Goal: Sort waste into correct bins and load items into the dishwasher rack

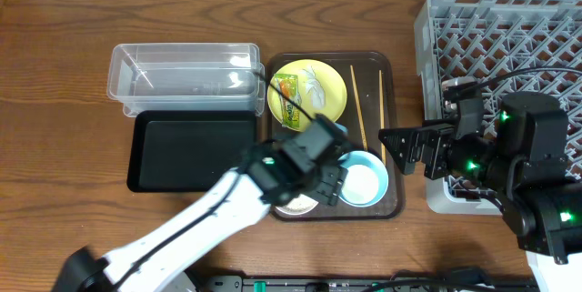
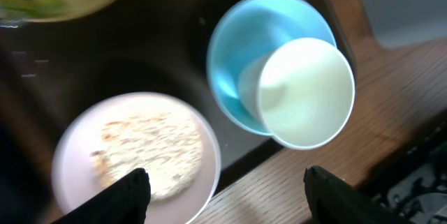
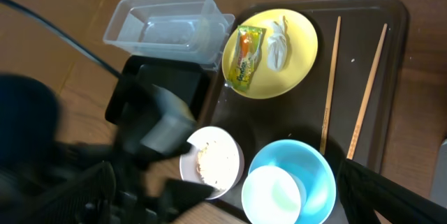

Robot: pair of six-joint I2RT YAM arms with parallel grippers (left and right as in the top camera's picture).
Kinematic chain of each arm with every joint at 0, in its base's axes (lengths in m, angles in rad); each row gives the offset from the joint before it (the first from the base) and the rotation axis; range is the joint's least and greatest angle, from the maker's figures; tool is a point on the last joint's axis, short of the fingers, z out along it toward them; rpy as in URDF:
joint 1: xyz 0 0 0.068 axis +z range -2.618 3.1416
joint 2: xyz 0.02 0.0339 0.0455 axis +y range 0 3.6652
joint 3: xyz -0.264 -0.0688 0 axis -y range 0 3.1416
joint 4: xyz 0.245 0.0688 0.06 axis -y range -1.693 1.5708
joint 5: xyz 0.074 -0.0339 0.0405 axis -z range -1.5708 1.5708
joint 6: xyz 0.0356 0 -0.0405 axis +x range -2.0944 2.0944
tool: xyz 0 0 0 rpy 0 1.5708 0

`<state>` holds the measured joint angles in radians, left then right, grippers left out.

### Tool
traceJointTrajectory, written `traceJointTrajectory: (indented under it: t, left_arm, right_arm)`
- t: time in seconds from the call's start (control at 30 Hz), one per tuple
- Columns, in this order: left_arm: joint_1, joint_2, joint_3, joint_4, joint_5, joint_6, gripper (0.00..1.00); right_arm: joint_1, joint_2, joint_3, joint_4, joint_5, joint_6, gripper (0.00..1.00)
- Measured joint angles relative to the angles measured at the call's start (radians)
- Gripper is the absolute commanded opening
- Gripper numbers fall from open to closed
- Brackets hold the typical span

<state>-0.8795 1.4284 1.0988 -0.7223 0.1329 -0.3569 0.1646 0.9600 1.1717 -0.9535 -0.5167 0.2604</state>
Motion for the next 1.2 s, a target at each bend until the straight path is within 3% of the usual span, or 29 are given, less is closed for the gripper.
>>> traceJointTrajectory:
  t: [0.2,0.33,0.43,0.6,0.8,0.97,1.1,1.2]
  left_arm:
    - [-0.061,0.116,0.000,0.094,-0.014,-0.015,0.62]
    - [-0.068,0.176,0.001,0.121,-0.021,-0.021,0.45]
    - [-0.068,0.225,0.001,0.125,-0.027,-0.031,0.24]
    - [-0.069,0.258,0.001,0.129,-0.029,-0.046,0.09]
    - [-0.066,0.202,0.001,0.127,-0.027,-0.064,0.06]
    - [-0.027,0.044,0.001,0.121,0.015,-0.066,0.06]
    - [0.083,-0.125,0.002,0.079,0.096,-0.074,0.06]
    - [0.222,-0.234,0.003,0.059,0.204,-0.077,0.06]
  right_arm:
    - [0.000,0.031,0.000,-0.004,0.000,0.016,0.99]
    - [0.000,0.057,0.000,-0.010,0.000,0.022,0.99]
    - [0.000,0.070,0.000,-0.022,0.000,0.025,0.97]
    - [0.000,0.070,0.000,-0.029,-0.001,0.029,0.95]
    - [0.000,0.058,0.000,-0.029,-0.001,0.029,0.96]
    - [0.000,0.044,0.000,-0.028,0.001,0.029,0.96]
    - [0.000,0.040,0.000,-0.026,0.013,0.029,0.95]
    - [0.000,0.035,0.000,-0.007,0.011,0.014,0.85]
